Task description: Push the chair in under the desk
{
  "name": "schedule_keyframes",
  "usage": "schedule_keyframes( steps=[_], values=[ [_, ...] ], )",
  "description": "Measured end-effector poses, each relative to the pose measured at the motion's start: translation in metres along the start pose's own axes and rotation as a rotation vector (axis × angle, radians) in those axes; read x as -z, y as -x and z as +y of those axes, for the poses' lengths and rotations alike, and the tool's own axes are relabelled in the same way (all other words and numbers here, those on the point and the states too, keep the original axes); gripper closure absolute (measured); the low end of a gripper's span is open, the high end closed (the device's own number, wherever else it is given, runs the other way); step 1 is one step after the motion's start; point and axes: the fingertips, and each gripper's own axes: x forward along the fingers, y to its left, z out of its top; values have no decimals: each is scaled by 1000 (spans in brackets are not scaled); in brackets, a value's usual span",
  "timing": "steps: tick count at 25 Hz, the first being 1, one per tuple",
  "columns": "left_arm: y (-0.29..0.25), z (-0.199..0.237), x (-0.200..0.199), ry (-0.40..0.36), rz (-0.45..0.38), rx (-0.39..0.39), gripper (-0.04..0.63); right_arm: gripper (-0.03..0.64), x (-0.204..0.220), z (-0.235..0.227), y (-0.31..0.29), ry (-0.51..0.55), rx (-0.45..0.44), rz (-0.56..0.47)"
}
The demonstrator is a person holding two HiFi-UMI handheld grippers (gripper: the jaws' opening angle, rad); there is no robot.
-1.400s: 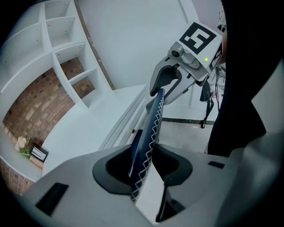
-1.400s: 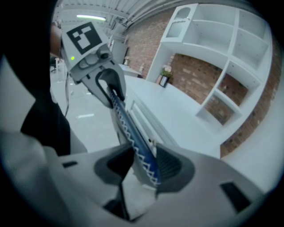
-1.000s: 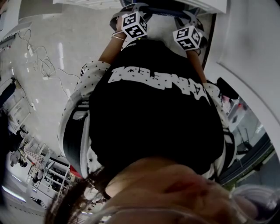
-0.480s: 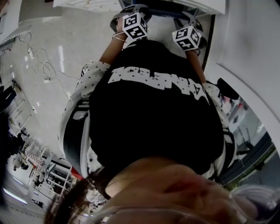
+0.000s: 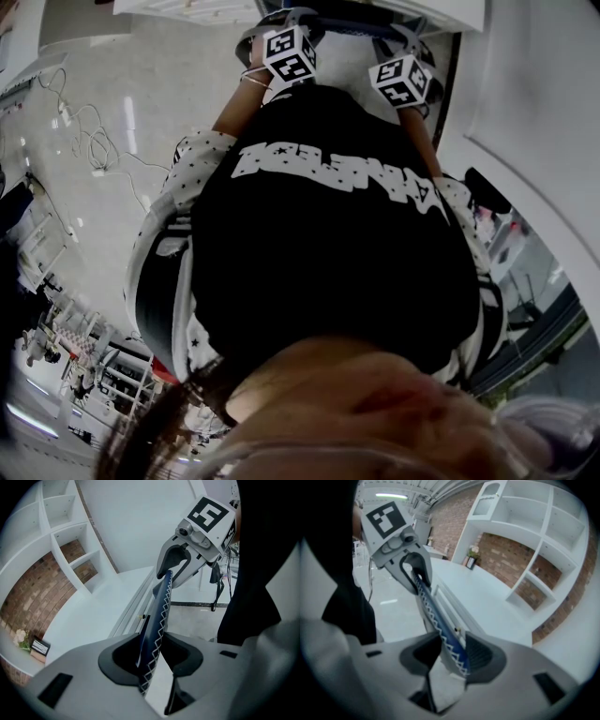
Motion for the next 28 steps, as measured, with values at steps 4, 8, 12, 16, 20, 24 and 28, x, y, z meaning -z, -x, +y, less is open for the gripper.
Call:
schedule_keyframes(
  steps=[4, 8, 12, 16, 20, 24, 28],
  values=[
    [0, 1, 0, -3, -2, 1, 426, 453, -1, 0, -1, -1, 0, 5],
    [-1, 2, -1, -5, -3, 4, 426, 453, 0, -1, -1, -5, 0, 9],
    [-1, 1, 0, -6, -3, 7, 426, 453, 0, 0, -1, -8, -3, 21],
    [-2, 2, 1, -8, -3, 6, 426, 453, 0, 0, -2, -9, -3, 32],
    [-3, -2, 0, -13, -3, 6, 428, 453, 2, 2, -1, -9, 0, 39],
    [-3, 0, 1, -22, -2, 5, 428, 453, 2, 3, -1, -10, 2, 51],
    [-5, 1, 1, -30, 0, 10, 428, 453, 2, 3, -2, -14, 1, 61]
  ],
)
